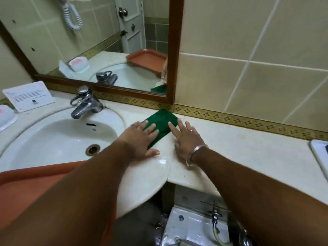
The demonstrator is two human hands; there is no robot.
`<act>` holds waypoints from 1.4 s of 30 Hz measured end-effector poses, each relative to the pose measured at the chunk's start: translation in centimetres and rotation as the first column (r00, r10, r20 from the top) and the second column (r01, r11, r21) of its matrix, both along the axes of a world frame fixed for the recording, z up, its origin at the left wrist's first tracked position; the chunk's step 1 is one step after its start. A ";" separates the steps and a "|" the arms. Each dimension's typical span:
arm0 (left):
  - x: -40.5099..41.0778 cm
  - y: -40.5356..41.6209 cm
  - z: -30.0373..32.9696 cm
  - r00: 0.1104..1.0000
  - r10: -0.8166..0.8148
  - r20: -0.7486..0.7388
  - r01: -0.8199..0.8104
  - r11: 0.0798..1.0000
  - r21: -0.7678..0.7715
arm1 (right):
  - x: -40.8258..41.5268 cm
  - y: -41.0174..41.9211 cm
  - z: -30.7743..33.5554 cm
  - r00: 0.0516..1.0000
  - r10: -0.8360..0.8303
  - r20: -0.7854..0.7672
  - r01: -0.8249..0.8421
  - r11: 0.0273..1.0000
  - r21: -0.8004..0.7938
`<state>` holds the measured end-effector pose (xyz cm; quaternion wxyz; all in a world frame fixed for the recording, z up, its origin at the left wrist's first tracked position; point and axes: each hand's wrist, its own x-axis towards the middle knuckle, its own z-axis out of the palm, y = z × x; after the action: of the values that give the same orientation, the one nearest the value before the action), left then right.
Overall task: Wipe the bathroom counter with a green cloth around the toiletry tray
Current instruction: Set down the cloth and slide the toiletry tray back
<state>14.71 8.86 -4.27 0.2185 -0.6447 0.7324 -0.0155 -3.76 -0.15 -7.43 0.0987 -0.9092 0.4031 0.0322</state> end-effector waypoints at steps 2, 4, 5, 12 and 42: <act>-3.1 -0.4 -0.5 0.990 -0.053 -0.133 0.039 0.994 -0.106 | -3.4 1.9 0.8 0.968 -0.101 0.228 0.087 0.994 0.069; -8.3 -1.5 -1.6 0.950 -0.020 -0.312 -0.029 0.988 -0.152 | -8.4 3.3 1.5 0.847 -0.296 0.441 0.214 0.950 0.227; -10.3 -2.0 -2.2 0.917 0.023 -0.399 -0.095 0.982 -0.163 | -10.3 4.0 1.7 0.747 -0.406 0.526 0.263 0.908 0.327; -32.7 -8.5 -3.1 0.702 -0.017 -0.712 -0.102 0.987 -0.124 | -30.8 7.0 1.8 -0.201 -0.893 0.403 0.415 0.296 0.861; -32.9 -6.1 -0.9 -0.174 0.737 -0.654 -0.426 0.542 0.724 | -44.3 6.7 -0.1 0.488 -0.858 0.160 0.789 0.512 0.340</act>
<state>-18.24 2.75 -5.13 -0.2213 -0.7257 0.2997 0.5784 -48.01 6.60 -7.56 0.2638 -0.5777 0.7635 -0.1171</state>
